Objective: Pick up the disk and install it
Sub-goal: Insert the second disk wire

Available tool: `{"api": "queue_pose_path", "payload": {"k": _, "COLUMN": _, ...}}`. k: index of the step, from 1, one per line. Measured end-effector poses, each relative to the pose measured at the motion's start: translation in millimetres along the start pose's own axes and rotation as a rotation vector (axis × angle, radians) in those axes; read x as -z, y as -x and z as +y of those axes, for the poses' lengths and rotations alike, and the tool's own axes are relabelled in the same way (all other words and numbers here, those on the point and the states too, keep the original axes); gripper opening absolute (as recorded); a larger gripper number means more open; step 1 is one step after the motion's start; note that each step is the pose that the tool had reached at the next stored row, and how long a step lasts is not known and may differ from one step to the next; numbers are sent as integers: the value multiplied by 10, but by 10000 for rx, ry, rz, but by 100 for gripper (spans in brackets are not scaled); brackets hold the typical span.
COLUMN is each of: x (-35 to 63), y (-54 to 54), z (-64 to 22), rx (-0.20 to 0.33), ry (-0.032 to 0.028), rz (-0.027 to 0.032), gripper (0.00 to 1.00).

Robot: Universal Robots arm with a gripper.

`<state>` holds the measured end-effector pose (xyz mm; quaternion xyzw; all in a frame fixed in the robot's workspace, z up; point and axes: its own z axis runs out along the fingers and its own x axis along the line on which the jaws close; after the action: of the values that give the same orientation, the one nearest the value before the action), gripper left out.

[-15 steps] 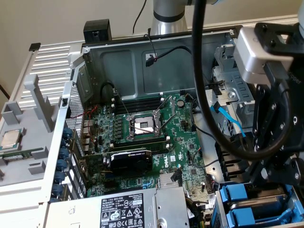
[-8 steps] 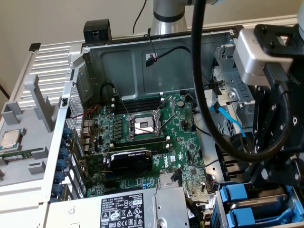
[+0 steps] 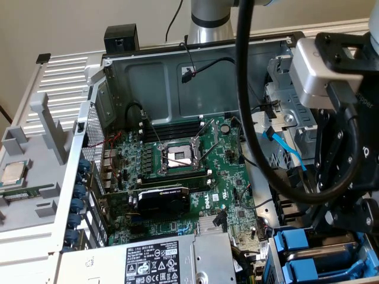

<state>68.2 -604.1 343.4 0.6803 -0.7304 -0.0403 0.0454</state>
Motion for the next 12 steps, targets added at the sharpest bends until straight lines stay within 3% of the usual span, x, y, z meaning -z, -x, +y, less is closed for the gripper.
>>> {"api": "queue_pose_path", "payload": {"k": 12, "x": -5, "y": -1, "z": 17, "rx": -1, "ry": -47, "rz": -5, "gripper": 16}}
